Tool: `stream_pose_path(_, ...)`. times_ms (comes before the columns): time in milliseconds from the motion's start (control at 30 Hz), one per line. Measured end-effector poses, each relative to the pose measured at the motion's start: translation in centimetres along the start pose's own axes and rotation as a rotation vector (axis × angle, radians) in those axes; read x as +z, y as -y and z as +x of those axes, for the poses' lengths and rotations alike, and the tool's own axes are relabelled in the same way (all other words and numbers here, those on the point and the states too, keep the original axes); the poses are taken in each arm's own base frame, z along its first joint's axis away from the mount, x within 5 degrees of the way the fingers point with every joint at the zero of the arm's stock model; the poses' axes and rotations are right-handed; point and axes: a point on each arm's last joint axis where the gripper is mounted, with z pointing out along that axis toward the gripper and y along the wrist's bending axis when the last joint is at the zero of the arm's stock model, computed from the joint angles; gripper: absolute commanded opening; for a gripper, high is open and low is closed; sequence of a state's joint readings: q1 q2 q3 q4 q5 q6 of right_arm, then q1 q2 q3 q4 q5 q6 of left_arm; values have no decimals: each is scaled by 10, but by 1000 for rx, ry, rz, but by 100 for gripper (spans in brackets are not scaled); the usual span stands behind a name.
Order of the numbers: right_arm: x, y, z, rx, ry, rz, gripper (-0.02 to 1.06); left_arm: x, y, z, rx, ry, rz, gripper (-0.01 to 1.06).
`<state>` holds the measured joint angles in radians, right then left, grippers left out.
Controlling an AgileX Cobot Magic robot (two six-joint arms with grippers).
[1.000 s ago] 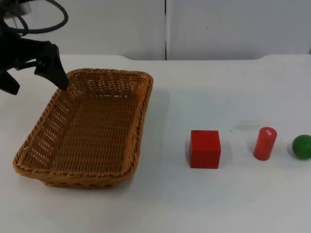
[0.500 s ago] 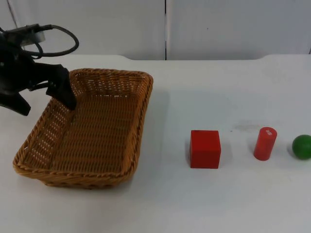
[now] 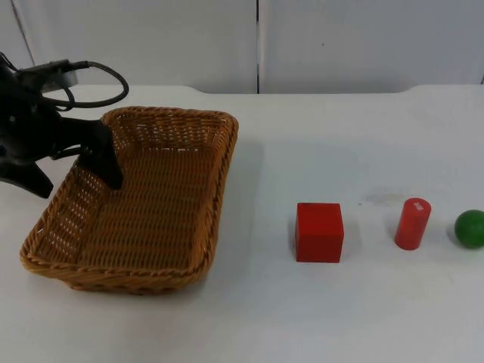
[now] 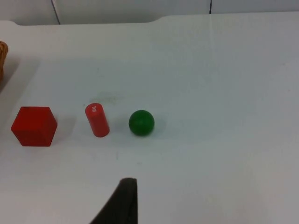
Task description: Pick up the basket with the left hand and place the object to the left of the red cylinder into the basket with the right hand.
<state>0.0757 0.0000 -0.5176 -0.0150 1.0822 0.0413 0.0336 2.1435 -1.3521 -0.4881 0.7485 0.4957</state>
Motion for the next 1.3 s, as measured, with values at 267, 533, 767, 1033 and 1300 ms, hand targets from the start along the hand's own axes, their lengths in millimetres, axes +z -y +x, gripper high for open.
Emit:
stream_pose_path(267, 0, 0, 0, -1, 0, 2, 105, 0, -1, 0, 14, -4, -12, 105)
stream_pose_path(533, 0, 0, 0, -1, 0, 2, 105, 3, 4, 1, 73, -25, -39, 105)
stream_pose_path(767, 0, 0, 0, -1, 0, 2, 105, 4, 4, 1, 76, -28, -45, 99)
stream_pose_path(1033, 0, 0, 0, -16, 0, 2, 105, 21, -1, 1, 42, -87, -29, 98)
stream_pose_path(1300, 0, 0, 0, -20, 0, 2, 105, 22, -1, 1, 33, -101, -22, 97)
